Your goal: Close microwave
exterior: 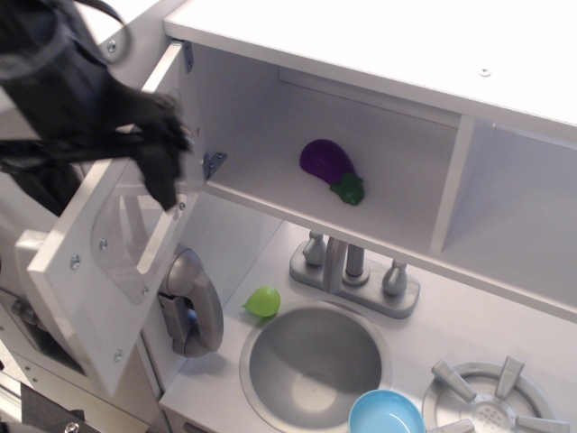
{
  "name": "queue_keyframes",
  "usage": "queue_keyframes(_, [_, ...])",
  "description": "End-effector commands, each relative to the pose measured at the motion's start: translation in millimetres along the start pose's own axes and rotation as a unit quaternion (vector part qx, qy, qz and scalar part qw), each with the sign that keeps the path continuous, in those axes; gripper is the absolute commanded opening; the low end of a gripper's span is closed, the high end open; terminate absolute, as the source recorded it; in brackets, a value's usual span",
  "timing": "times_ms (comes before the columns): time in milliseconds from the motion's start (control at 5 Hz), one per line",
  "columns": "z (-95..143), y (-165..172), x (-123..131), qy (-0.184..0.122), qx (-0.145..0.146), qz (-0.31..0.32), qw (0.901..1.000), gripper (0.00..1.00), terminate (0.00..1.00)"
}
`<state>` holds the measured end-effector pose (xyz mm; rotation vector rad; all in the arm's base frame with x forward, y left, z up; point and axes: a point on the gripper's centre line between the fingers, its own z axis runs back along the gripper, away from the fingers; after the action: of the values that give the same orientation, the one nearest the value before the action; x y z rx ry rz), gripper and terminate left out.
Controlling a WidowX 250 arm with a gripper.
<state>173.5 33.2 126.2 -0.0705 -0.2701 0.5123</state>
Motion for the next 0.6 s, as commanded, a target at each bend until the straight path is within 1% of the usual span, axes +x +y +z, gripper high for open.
queue_keyframes(0, [-13, -27, 1, -0.002, -0.012, 0.011, 0.9999, 1.0, 0.0])
queue_keyframes(200, [-11, -60, 9, -0.004, -0.031, 0.037, 0.9988, 1.0, 0.0])
queue_keyframes(400, [-2, -92, 21, 0.0, -0.039, 0.066, 0.9971, 1.0, 0.0])
